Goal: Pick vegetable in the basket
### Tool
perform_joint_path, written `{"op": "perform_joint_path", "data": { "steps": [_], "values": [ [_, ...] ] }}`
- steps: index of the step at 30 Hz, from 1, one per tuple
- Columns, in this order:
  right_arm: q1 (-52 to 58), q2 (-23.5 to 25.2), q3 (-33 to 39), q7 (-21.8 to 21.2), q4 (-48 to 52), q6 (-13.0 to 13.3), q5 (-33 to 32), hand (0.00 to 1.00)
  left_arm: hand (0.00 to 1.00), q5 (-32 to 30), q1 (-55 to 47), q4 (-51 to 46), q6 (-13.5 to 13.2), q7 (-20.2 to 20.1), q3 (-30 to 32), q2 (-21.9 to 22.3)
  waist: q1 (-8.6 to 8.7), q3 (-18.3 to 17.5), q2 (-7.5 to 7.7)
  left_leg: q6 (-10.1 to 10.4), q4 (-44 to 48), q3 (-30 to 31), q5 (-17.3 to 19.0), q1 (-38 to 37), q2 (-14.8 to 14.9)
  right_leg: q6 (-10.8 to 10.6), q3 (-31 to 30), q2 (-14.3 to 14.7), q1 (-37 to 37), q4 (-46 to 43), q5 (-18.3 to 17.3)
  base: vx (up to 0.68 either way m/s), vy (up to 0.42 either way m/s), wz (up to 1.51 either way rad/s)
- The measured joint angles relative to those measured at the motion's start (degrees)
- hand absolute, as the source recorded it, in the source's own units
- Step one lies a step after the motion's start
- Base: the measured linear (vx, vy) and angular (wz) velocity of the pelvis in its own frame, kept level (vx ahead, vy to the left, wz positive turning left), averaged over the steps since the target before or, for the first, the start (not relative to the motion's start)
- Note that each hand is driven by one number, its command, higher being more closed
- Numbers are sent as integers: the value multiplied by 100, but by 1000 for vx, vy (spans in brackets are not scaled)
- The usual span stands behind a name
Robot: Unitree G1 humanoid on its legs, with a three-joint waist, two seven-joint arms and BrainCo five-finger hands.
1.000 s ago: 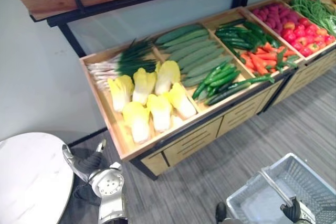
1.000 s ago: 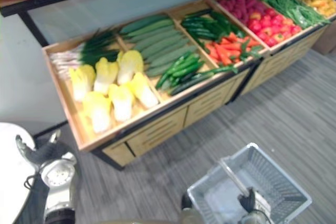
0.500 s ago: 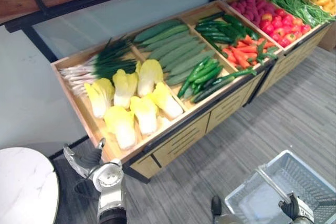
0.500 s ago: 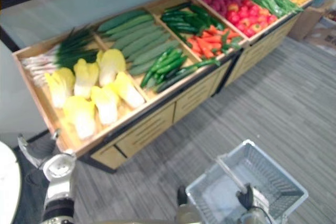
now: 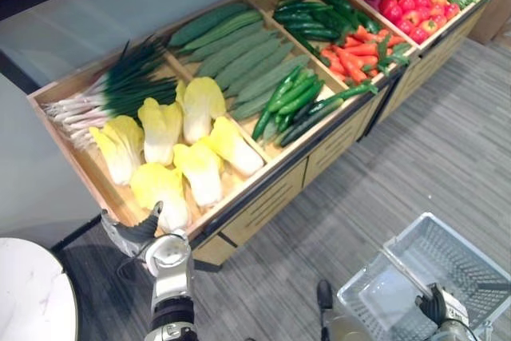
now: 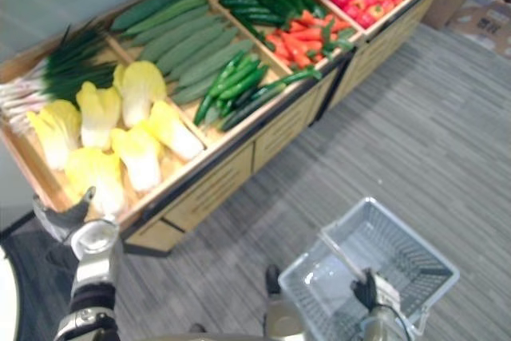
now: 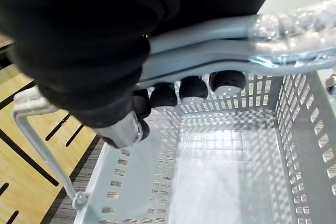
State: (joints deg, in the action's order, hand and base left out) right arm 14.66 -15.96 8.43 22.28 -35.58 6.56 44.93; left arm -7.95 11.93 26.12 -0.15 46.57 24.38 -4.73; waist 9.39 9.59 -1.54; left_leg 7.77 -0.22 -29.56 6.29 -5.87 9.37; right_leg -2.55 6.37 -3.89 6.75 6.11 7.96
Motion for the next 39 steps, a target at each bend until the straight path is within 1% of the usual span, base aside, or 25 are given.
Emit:
{"op": "perform_joint_path", "data": {
  "steps": [13, 16, 22, 31, 39],
  "values": [
    [-8, -7, -188, 113, 95, 16, -3, 100, 0, 1, 29, 176, 4, 57, -107, 1, 20, 96, 56, 34, 41, -43, 24, 171, 31, 4, -93, 34, 228, 2, 43, -45, -47, -4],
    [-21, -7, -226, 129, 95, 60, 1, 100, 0, 2, 36, 231, 4, 67, -102, -3, 2, 106, 72, 40, 40, -143, 75, 187, 29, -15, -189, 55, 304, 1, 58, -29, -36, -15],
    [-23, -7, -253, 237, 89, 123, 0, 100, 0, 40, 256, 504, 6, 89, -99, -10, 25, 145, 96, 43, 42, -182, 77, 207, 23, 8, -235, 69, 359, 0, 98, -15, -35, -6],
    [-133, -95, -457, 265, 84, 173, -3, 100, 0, 55, 484, 644, 7, 206, -22, -164, 130, 245, 123, 43, 72, -297, 76, 304, 23, 30, -356, 92, 513, -1, 128, -20, -43, -8],
    [-172, -103, -567, 340, 48, 187, -8, 100, 0, 98, 686, 986, 10, 247, 65, -279, 135, 269, 160, 54, 181, -298, 84, 470, 54, 30, -376, 96, 664, -21, 129, -30, -51, -2]
  ]
}}
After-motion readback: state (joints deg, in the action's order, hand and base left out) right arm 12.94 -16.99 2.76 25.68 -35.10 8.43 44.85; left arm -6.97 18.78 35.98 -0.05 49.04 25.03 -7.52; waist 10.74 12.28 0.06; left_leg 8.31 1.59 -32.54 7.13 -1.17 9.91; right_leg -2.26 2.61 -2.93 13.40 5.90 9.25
